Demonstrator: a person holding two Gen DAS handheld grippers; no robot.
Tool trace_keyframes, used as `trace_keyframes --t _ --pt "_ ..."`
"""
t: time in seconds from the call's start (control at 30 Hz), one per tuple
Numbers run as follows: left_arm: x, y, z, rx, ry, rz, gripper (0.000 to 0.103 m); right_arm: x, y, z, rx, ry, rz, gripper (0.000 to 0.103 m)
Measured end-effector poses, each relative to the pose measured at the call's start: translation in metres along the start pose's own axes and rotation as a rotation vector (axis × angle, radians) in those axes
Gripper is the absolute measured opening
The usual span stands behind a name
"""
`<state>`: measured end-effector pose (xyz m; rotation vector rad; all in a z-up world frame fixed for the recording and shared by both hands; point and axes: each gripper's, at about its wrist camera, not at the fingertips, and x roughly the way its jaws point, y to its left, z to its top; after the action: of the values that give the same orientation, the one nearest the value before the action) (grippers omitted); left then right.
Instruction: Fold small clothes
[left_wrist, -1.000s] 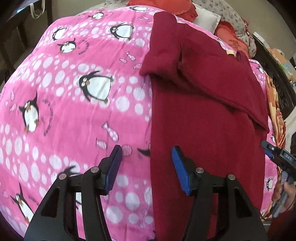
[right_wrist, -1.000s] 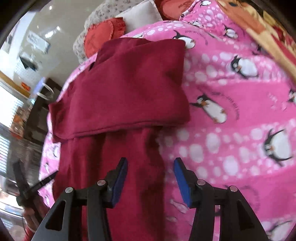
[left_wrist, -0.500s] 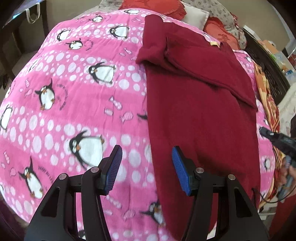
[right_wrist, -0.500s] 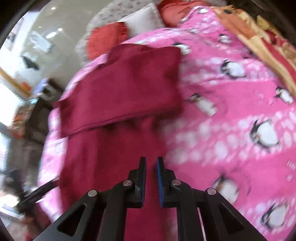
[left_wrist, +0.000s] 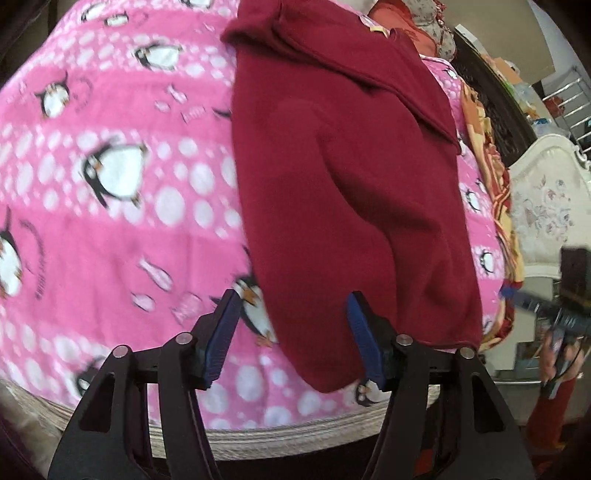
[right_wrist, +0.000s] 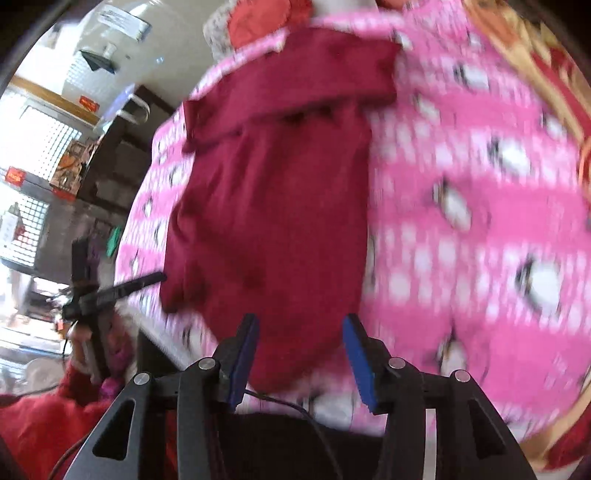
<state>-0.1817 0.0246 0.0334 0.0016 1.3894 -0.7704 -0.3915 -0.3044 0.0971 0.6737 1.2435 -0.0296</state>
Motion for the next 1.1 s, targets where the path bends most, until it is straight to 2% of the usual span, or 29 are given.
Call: trace_keyframes --t 0.1,0.23,0.3,0.37,0.5,0.57,0.6,0.63,0.67,0.7,0.73,0.87,0.97,1.1 --pt "0.012 -0.001 -0.001 -0.040 0.015 -0.020 0.063 0.007 -0.011 -0.019 0.044 0.030 0.014 0.052" --pt "0.015 0.000 0.000 -0.090 -0.016 -0.042 0.077 0.031 -0.019 -0.033 0.104 0.010 0.081 0.054" --pt "0.015 -0.001 0.000 -0.117 -0.023 -0.042 0.078 0.047 -0.021 -0.037 0.140 -0.022 0.105 0.054" --pt "0.017 -0.003 0.001 -0.120 -0.027 -0.034 0.078 0.053 -0.024 -0.038 0.188 -0.053 0.171 0.054" --pt "0.018 -0.005 0.000 -0.126 -0.043 -0.024 0.078 0.049 -0.023 -0.042 0.238 -0.156 0.257 0.058" --pt "0.019 -0.008 -0.002 -0.112 -0.050 -0.012 0.078 0.051 -0.021 -0.041 0.240 -0.173 0.252 0.059" --pt "0.020 -0.012 -0.003 -0.082 -0.050 -0.003 0.075 0.050 -0.020 -0.041 0.224 -0.186 0.247 0.053" --pt "0.022 -0.015 -0.004 -0.058 -0.046 -0.002 0.053 0.049 -0.018 -0.042 0.212 -0.195 0.234 0.043" --pt "0.024 -0.019 -0.004 -0.031 -0.035 0.000 0.040 0.047 -0.017 -0.041 0.187 -0.192 0.196 0.020" --pt "0.024 -0.019 -0.005 -0.025 -0.033 -0.009 0.023 0.045 -0.016 -0.040 0.164 -0.191 0.163 0.014" --pt "0.024 -0.017 -0.005 -0.027 -0.036 -0.028 0.013 0.041 -0.016 -0.040 0.156 -0.204 0.153 0.012" --pt "0.005 -0.017 -0.003 0.032 -0.037 -0.013 0.009 0.009 -0.011 -0.037 0.109 -0.287 0.095 0.008" --pt "-0.022 -0.012 -0.008 0.084 -0.043 0.013 0.009 -0.015 -0.019 -0.040 0.111 -0.320 0.085 0.008" --pt "-0.028 0.009 -0.019 0.058 0.003 -0.002 0.009 -0.006 -0.036 -0.046 0.154 -0.272 0.111 0.007"
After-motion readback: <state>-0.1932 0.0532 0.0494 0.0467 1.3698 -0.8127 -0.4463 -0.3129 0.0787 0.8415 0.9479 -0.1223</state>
